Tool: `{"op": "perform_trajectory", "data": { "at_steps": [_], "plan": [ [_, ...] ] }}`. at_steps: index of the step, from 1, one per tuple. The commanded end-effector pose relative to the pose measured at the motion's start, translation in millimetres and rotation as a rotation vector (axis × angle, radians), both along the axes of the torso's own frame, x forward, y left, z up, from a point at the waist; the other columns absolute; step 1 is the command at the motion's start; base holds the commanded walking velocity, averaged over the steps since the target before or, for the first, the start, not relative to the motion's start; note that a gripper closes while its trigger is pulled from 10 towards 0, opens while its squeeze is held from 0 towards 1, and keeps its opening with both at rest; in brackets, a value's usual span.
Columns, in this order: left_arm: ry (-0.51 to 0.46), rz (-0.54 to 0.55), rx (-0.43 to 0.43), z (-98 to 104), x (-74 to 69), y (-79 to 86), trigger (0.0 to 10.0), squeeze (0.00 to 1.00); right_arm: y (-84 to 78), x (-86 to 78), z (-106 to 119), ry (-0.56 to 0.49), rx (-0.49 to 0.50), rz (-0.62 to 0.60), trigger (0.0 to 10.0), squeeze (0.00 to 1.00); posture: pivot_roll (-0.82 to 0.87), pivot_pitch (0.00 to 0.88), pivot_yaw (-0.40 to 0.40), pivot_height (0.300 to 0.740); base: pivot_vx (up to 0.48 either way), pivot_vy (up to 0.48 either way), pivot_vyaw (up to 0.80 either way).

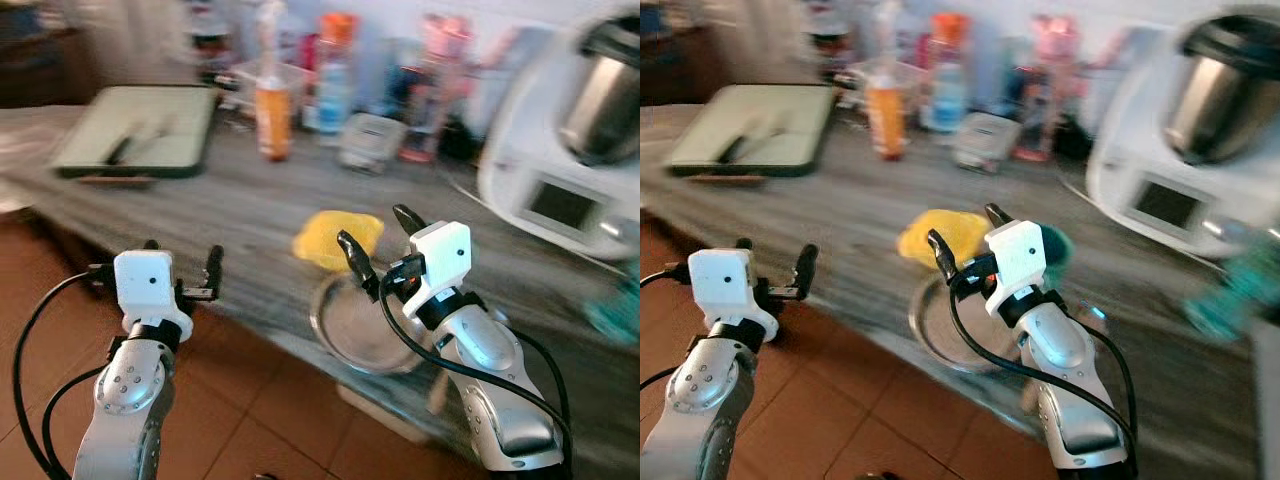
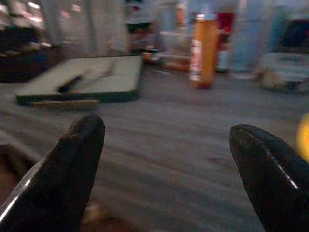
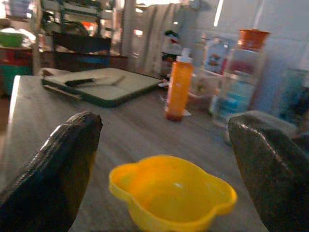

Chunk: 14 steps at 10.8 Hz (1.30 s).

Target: Setting the table

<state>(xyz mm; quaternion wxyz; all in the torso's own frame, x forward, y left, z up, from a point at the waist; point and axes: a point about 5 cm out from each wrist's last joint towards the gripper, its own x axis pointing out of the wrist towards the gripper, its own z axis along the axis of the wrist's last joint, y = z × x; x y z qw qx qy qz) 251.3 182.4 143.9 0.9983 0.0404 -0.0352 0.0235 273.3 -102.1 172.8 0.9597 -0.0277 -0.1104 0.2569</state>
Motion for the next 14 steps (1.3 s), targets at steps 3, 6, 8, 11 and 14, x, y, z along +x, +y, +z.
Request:
{"op": "perform_trajectory", "data": {
  "at_steps": [3,6,8,11,14],
  "plan": [
    [0.006,0.027,0.022,-4.8,0.6,-2.9,10.0,0.00,-0.1,0.7,5.8,-0.017,0.018,-0.010,10.0,0.00,0.17,0.000,-0.032,0.740,0.000,0.000,0.16],
    [0.014,0.030,0.036,-8.3,0.9,-3.0,10.0,0.00,1.7,1.3,5.5,-0.015,0.023,-0.006,10.0,0.00,0.17,0.000,-0.030,0.740,0.000,0.000,0.00],
    [0.013,0.026,0.043,-8.6,1.3,-3.3,10.0,0.00,2.1,2.4,5.6,-0.013,0.028,-0.006,10.0,0.00,0.17,0.000,-0.030,0.740,0.000,0.294,0.00],
    [0.016,0.010,0.057,-9.8,0.8,-4.2,10.0,0.00,3.3,3.8,5.8,-0.014,0.031,-0.003,10.0,0.00,0.18,0.000,-0.030,0.740,0.000,0.370,0.00],
    [0.017,-0.005,0.057,-11.0,0.5,-6.2,10.0,0.00,1.3,4.1,3.1,-0.007,0.026,-0.008,10.0,0.00,0.18,0.000,-0.028,0.740,0.000,0.409,0.00]
  ]
}}
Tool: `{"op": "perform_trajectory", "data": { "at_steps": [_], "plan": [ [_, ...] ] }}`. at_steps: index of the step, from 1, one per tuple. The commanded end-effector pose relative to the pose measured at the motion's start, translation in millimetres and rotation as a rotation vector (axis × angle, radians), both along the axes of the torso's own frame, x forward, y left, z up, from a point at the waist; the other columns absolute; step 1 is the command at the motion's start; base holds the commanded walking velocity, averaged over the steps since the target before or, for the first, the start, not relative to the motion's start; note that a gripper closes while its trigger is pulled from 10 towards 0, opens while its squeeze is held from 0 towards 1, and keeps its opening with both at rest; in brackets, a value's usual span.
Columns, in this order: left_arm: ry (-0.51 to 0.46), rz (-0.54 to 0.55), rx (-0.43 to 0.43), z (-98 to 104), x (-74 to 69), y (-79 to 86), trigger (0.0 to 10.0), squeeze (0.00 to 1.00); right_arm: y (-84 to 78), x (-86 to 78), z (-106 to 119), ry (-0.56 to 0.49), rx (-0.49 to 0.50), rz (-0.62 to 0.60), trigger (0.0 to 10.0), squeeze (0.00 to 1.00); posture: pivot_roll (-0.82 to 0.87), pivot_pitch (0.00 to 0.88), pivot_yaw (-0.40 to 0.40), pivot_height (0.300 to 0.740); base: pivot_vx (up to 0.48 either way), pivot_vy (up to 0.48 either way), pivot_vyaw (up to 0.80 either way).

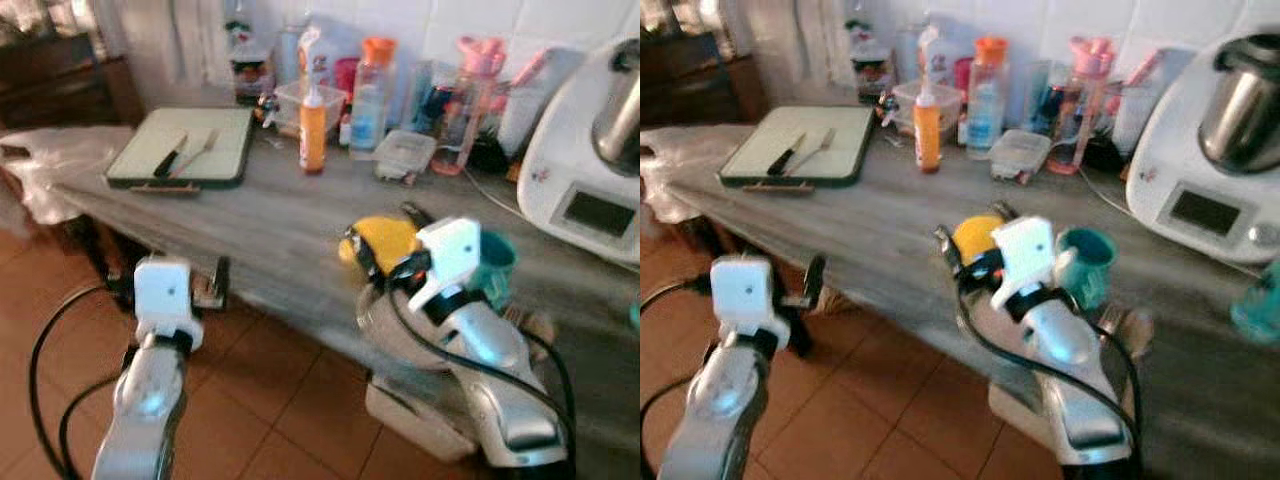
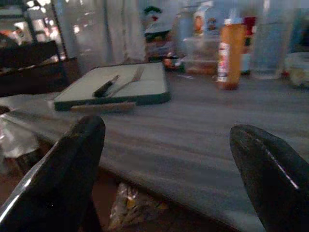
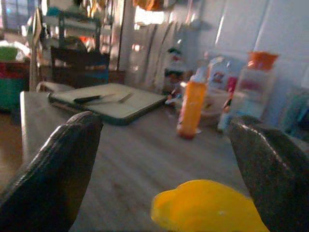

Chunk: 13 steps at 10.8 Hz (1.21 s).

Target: Setting the table

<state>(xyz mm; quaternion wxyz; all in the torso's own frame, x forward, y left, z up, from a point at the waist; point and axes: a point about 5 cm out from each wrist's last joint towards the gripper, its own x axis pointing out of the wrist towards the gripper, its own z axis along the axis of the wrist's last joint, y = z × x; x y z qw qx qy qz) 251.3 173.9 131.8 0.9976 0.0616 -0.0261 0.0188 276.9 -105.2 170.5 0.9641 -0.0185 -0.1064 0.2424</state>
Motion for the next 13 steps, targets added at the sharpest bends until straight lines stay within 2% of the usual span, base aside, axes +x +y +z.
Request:
{"op": "perform_trajectory", "data": {
  "at_steps": [1,12,13],
  "plan": [
    [-0.002,-0.002,0.017,0.8,0.8,1.9,10.0,0.00,4.3,1.2,5.7,-0.020,0.009,0.017,10.0,0.00,0.18,0.000,-0.026,0.740,0.000,0.480,0.00],
    [0.003,-0.003,0.049,-4.1,-1.4,5.0,10.0,0.00,-2.2,1.5,-9.0,0.039,0.019,-0.030,10.0,0.00,0.17,0.000,-0.025,0.740,0.000,0.480,0.00],
    [0.007,-0.001,0.055,-5.5,-1.8,5.8,10.0,0.00,-2.6,1.5,-11.1,0.046,0.017,-0.034,10.0,0.00,0.17,0.000,-0.023,0.740,0.000,0.000,0.00]
  ]
}}
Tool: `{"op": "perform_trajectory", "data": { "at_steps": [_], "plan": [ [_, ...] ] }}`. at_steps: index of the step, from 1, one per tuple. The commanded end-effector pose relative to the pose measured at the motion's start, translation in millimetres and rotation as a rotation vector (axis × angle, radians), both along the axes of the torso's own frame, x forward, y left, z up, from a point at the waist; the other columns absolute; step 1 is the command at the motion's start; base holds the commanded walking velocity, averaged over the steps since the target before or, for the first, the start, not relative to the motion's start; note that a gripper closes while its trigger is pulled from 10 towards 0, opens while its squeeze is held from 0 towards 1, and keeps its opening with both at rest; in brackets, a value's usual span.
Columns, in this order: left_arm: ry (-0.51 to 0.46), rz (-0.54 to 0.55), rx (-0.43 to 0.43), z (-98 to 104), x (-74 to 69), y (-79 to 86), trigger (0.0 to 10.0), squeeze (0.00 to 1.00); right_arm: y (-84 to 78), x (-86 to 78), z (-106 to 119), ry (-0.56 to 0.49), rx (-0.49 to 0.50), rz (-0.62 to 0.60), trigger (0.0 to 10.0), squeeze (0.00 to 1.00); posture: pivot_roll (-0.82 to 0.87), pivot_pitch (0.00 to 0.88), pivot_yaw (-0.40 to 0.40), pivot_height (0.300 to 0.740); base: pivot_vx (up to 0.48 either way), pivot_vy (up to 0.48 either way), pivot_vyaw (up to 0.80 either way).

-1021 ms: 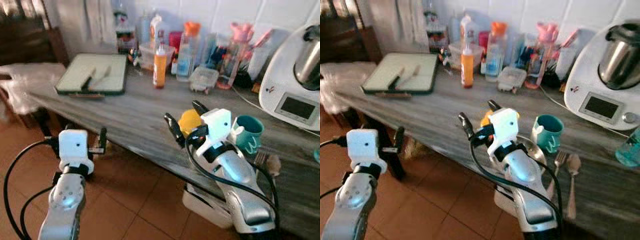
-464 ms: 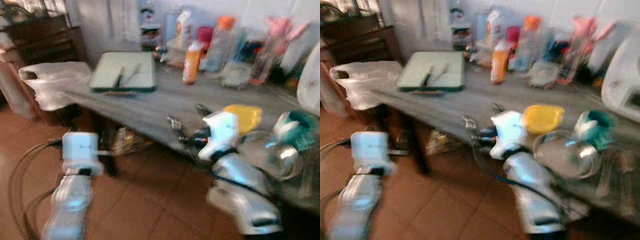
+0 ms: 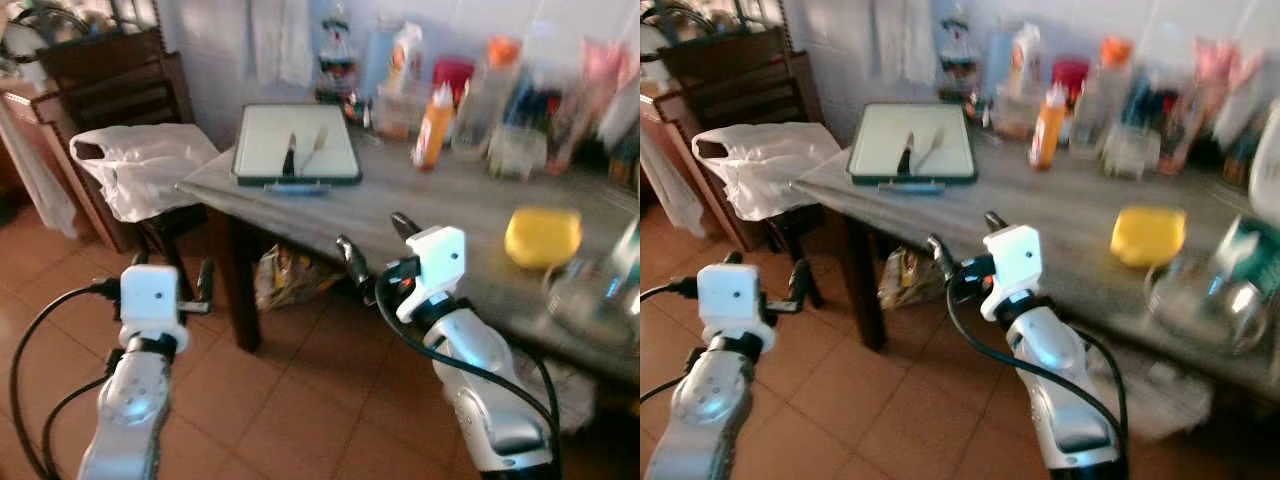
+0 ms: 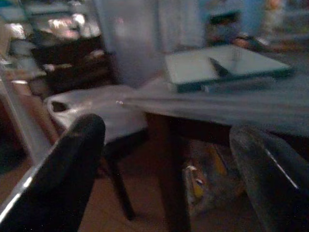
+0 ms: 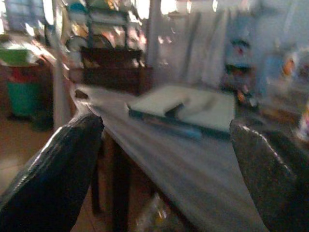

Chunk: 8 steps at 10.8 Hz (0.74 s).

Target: Setting the table

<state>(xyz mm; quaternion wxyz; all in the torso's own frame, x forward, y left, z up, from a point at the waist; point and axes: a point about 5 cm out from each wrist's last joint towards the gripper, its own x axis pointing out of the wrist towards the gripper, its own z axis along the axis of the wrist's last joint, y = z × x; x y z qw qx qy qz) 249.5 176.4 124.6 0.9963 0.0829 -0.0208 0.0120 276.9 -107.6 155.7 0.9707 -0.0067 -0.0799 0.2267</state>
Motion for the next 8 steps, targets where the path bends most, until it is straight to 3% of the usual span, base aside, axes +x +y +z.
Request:
{"op": "perform_trajectory", "data": {
  "at_steps": [1,4,8],
  "plan": [
    [-0.003,0.006,0.027,0.3,-0.3,3.2,10.0,0.00,-1.3,2.0,1.7,-0.005,0.003,-0.009,10.0,0.00,0.17,0.000,-0.023,0.740,0.000,0.000,0.00],
    [0.020,0.002,0.052,-11.9,-3.9,3.5,10.0,0.00,-5.3,1.6,-13.1,0.054,0.023,-0.038,10.0,0.00,0.17,0.000,-0.023,0.740,0.000,0.000,0.00],
    [0.199,-0.013,0.090,-69.1,-15.6,12.5,10.0,0.00,-26.4,-14.1,-74.0,0.229,-0.070,-0.127,10.0,0.00,0.15,0.000,-0.013,0.740,0.000,0.000,0.00]
  ]
}}
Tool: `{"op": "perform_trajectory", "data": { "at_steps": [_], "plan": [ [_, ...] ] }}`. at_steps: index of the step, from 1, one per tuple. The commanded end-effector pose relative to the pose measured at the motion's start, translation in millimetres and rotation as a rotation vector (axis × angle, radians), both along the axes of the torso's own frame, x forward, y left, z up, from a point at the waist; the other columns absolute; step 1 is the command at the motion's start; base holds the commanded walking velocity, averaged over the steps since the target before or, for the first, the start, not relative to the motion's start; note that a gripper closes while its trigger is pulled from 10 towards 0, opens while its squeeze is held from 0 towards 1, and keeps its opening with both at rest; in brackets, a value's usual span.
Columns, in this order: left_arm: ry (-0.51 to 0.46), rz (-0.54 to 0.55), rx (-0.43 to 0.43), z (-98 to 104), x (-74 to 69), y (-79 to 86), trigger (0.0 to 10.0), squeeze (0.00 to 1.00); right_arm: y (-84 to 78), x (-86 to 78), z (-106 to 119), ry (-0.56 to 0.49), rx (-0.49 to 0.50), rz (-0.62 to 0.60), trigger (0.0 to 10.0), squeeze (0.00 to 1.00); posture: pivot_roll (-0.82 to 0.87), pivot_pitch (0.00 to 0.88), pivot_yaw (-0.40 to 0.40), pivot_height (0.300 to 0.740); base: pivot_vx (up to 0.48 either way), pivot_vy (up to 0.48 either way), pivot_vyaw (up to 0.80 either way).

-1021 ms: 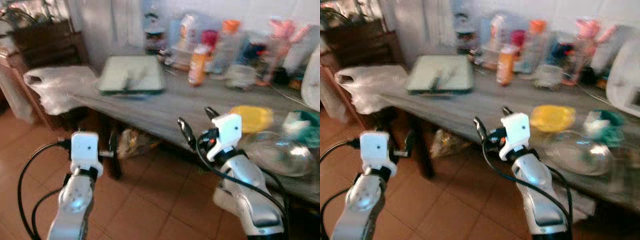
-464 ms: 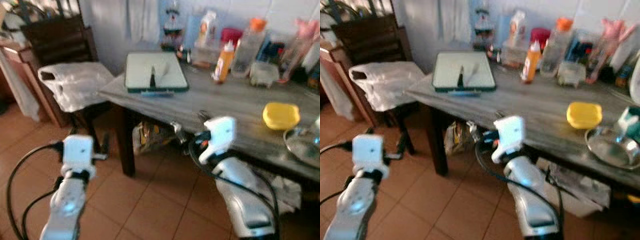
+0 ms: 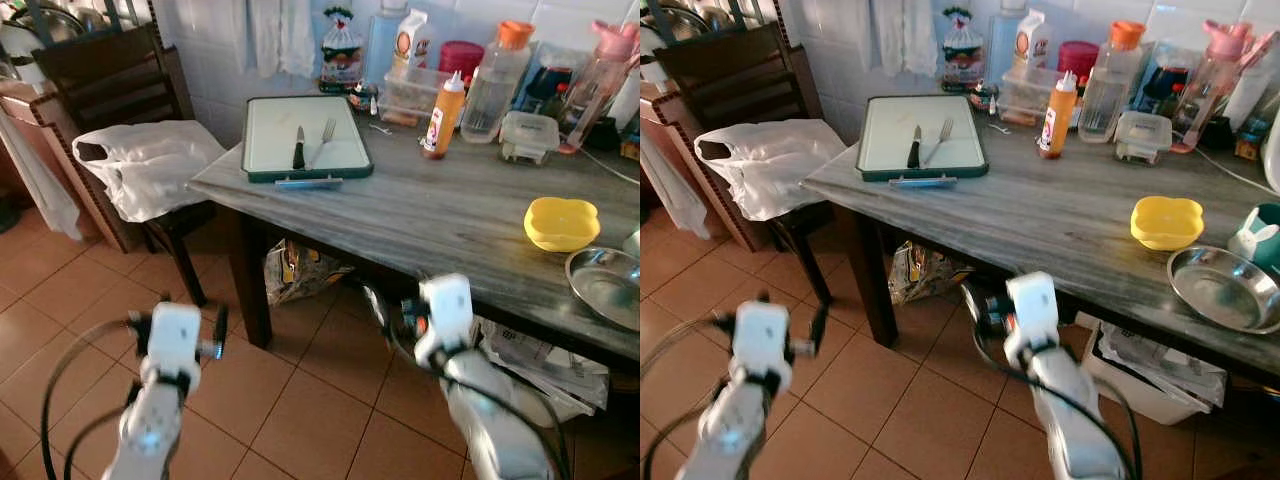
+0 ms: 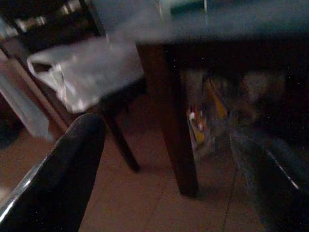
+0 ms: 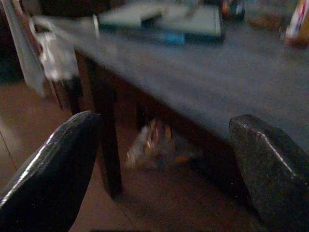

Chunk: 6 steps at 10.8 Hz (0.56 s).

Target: Setting the table

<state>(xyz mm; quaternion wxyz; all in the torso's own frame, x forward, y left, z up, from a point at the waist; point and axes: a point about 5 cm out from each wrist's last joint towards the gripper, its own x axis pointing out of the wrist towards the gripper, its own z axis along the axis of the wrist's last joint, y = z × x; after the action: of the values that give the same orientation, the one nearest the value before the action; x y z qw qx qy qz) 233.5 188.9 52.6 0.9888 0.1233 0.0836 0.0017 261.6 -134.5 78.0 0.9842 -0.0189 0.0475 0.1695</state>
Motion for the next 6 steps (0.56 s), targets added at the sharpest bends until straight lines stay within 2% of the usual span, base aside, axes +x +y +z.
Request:
{"op": "perform_trajectory", "data": {
  "at_steps": [1,3,4,6],
  "plan": [
    [0.039,-0.018,0.014,-10.9,-3.1,1.9,10.0,0.00,-4.8,-3.6,-10.8,0.027,-0.021,-0.018,10.0,0.00,0.15,0.000,-0.013,0.740,0.000,0.000,0.00],
    [0.112,-0.015,0.036,-34.8,-11.2,6.1,10.0,0.00,-8.4,-10.3,-26.4,0.074,-0.031,-0.011,10.0,0.00,0.14,0.000,-0.015,0.740,0.000,0.000,0.00],
    [0.149,0.014,0.053,-50.8,-16.1,11.7,10.0,0.00,-12.0,-15.8,-40.5,0.106,-0.065,-0.003,10.0,0.00,0.14,0.000,-0.019,0.740,0.000,0.000,0.00],
    [0.240,-0.013,0.084,-73.7,-26.2,12.6,10.0,0.00,-18.6,-22.3,-57.3,0.137,-0.172,-0.009,10.0,0.00,0.13,0.000,-0.026,0.740,0.000,0.000,0.00]
  ]
}}
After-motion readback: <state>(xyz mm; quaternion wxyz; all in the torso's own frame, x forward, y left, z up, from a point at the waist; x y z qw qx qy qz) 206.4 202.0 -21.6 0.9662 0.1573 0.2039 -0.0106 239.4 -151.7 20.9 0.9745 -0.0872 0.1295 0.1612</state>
